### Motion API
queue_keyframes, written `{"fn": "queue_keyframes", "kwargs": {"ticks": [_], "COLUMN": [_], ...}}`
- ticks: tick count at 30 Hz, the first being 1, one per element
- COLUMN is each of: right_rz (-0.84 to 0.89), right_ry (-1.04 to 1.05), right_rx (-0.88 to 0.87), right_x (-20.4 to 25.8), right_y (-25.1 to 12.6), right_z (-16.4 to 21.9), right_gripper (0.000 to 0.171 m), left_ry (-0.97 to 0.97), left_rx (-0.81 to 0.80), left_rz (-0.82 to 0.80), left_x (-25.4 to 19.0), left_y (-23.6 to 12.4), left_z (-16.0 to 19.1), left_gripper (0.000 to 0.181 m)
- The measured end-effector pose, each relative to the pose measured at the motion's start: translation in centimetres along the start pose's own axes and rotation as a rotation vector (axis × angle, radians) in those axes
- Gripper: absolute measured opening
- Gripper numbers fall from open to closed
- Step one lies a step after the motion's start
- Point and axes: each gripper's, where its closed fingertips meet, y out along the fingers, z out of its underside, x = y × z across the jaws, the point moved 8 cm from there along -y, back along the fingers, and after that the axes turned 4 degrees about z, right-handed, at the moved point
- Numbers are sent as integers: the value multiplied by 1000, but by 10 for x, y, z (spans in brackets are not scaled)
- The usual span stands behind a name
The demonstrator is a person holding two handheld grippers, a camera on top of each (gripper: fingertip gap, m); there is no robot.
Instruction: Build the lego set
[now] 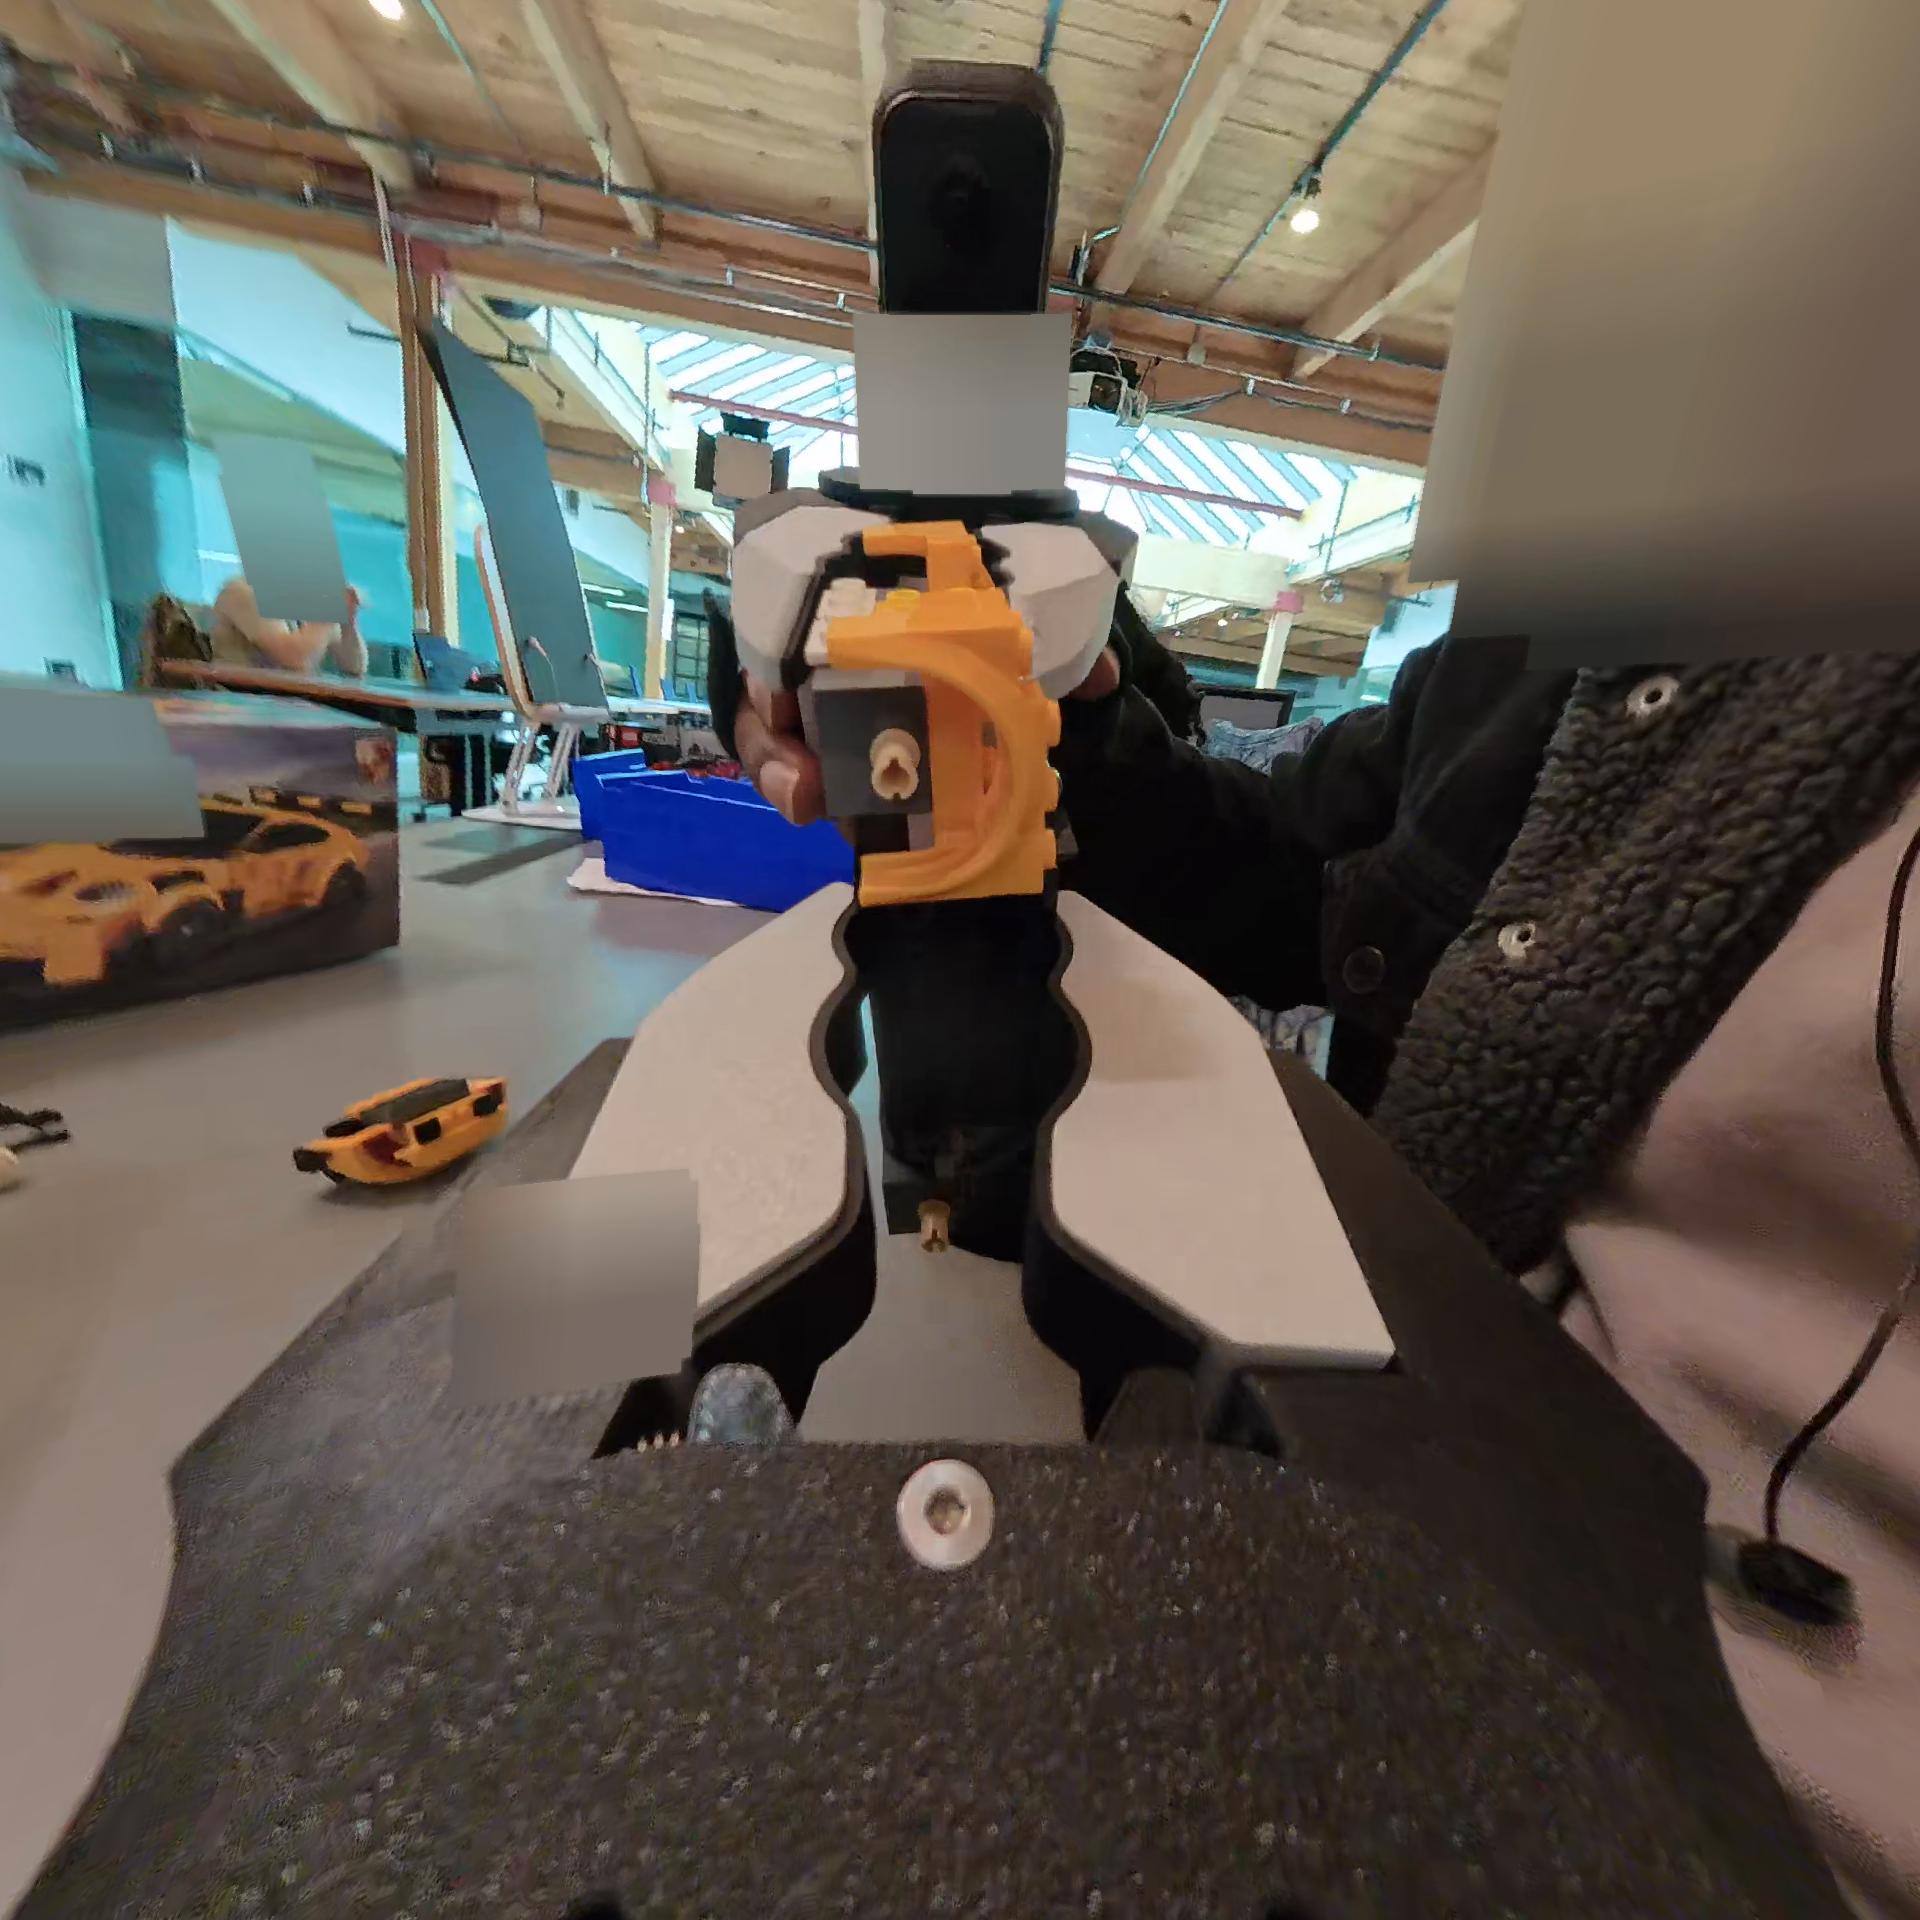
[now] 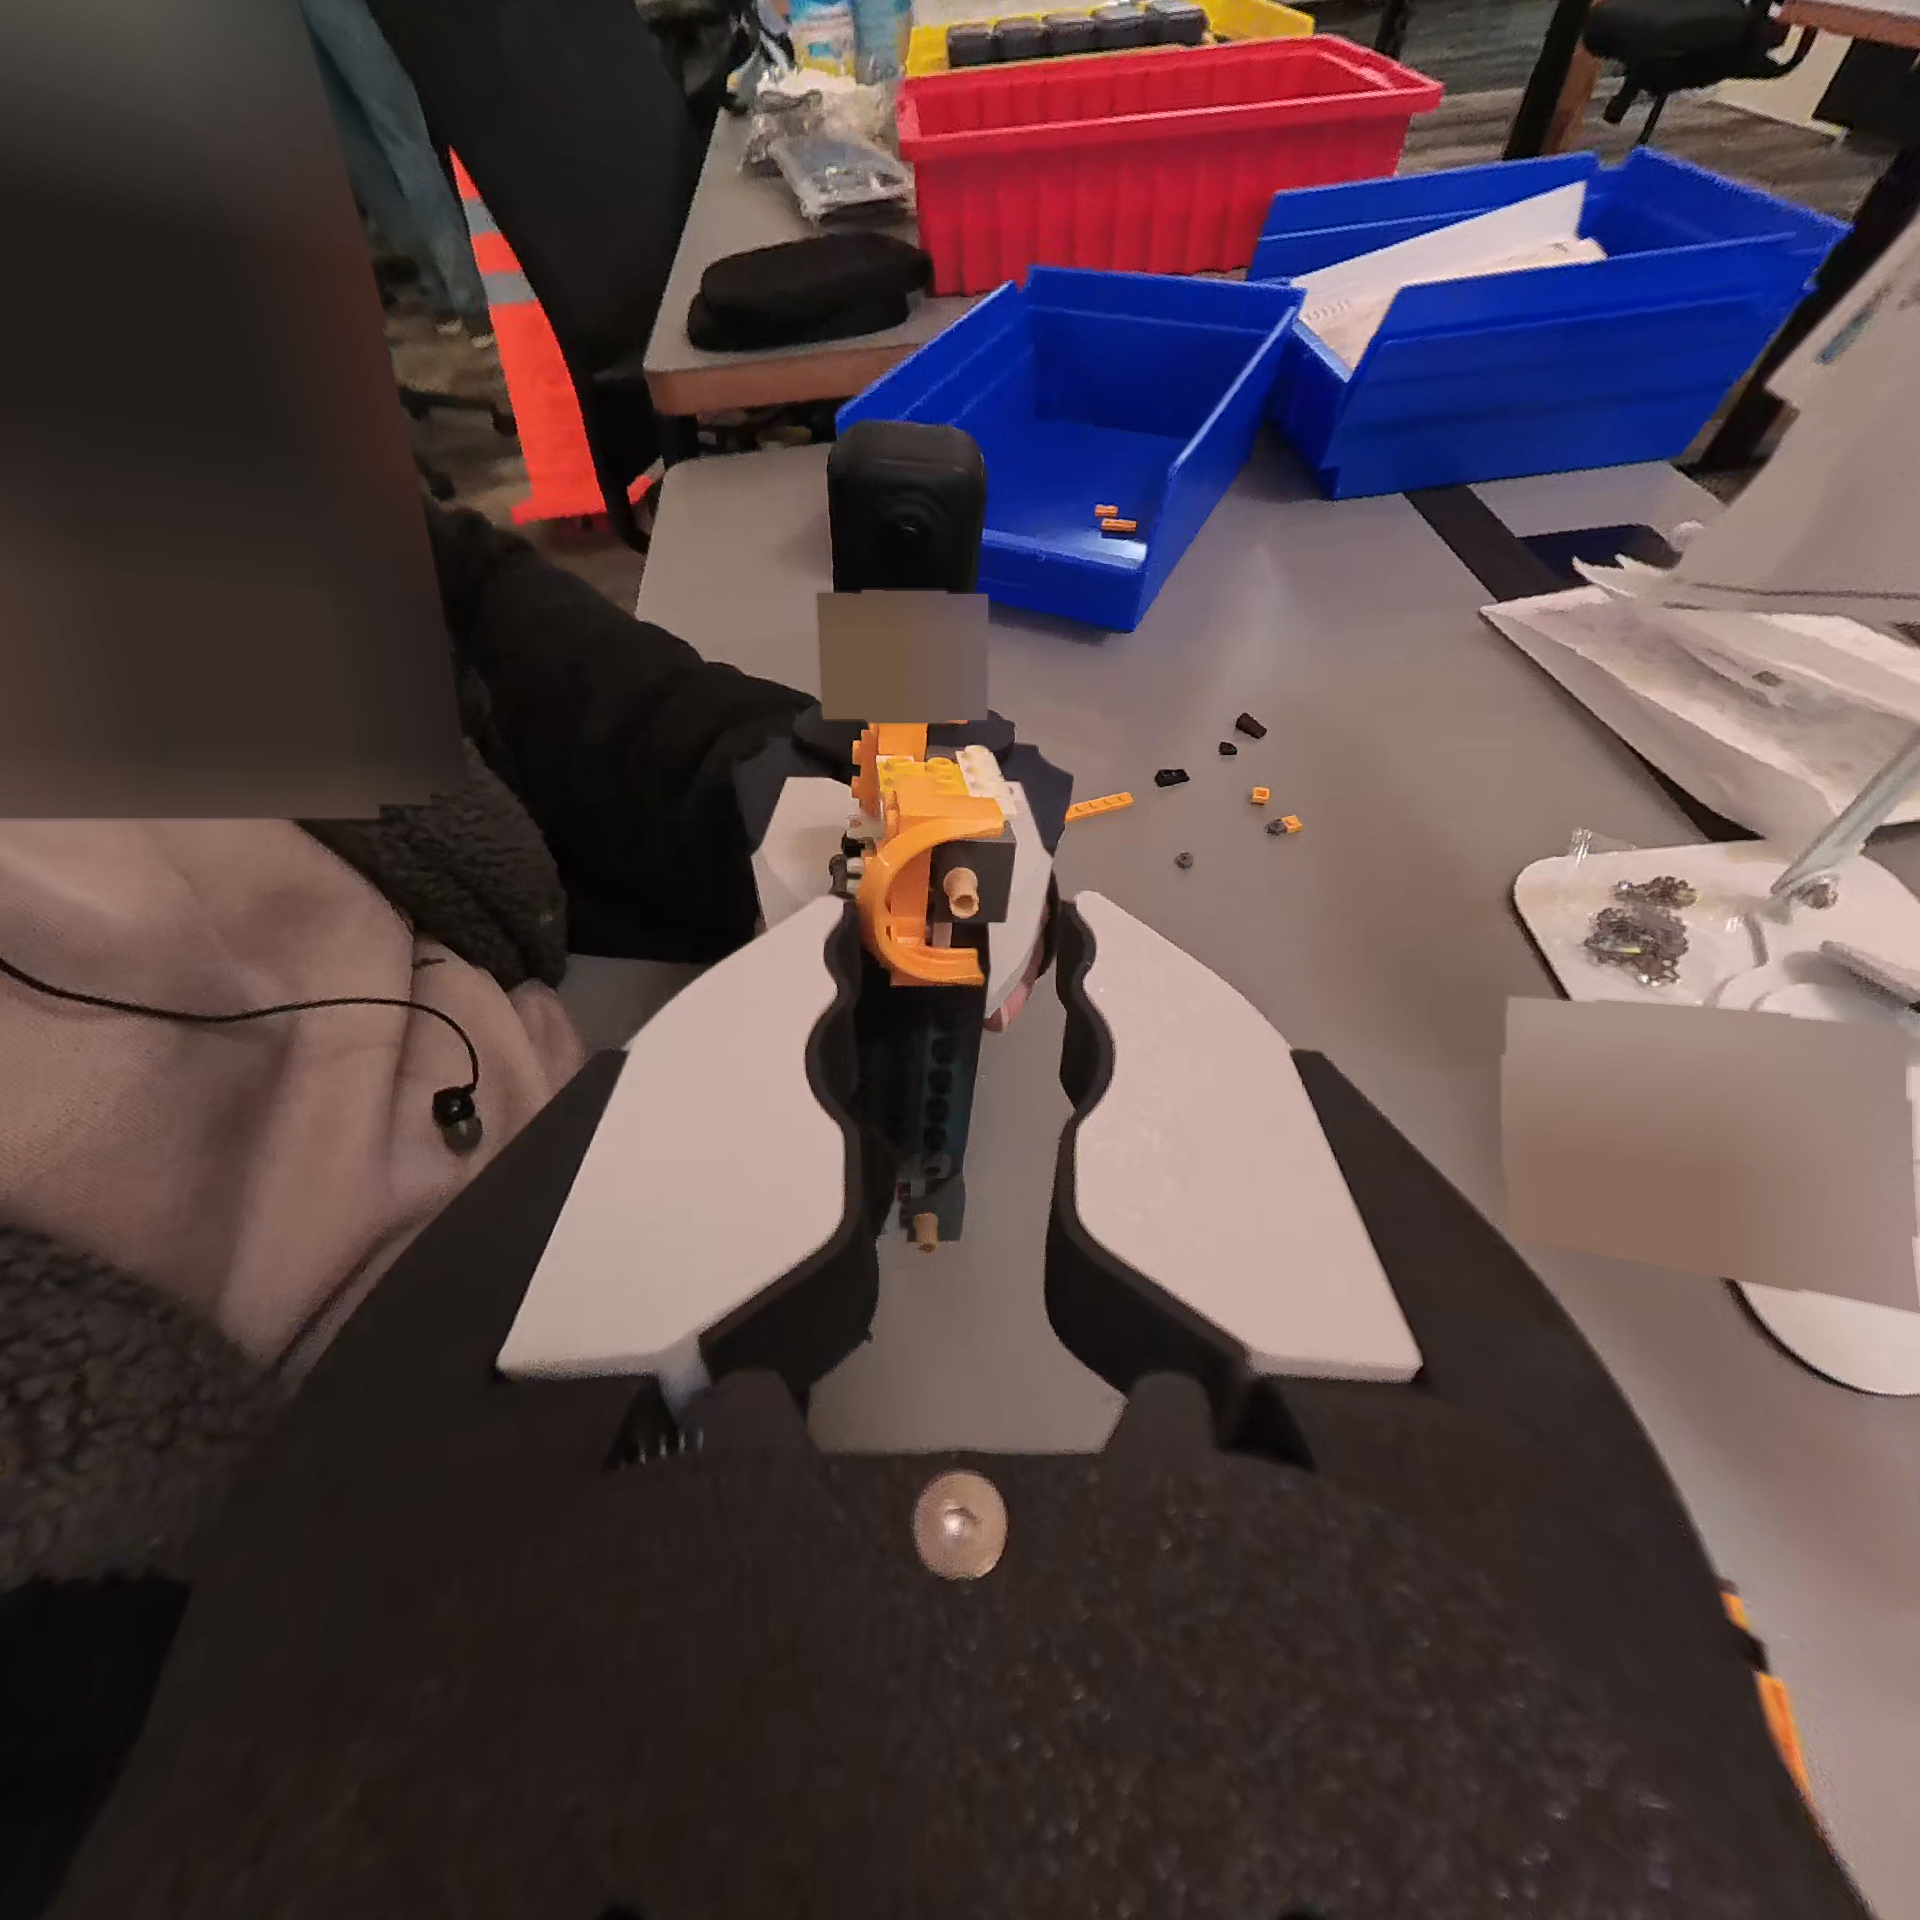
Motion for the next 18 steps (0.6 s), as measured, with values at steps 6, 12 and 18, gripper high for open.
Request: {"fn": "queue_keyframes", "kwargs": {"ticks": [6, 12, 18], "right_rz": [7, 14, 70], "right_ry": [-184, -355, -445], "right_rx": [-5, -84, -124], "right_x": [20, 34, 39], "right_y": [1, -6, -9], "right_z": [1, 7, 16], "right_gripper": [27, 25, 25], "left_ry": [233, 484, 609], "left_rx": [55, 151, 207], "left_rz": [-21, -63, -112], "left_x": [-9, -21, -24], "left_y": [3, 7, 9], "left_z": [-2, -8, -7], "left_gripper": [30, 30, 30]}}
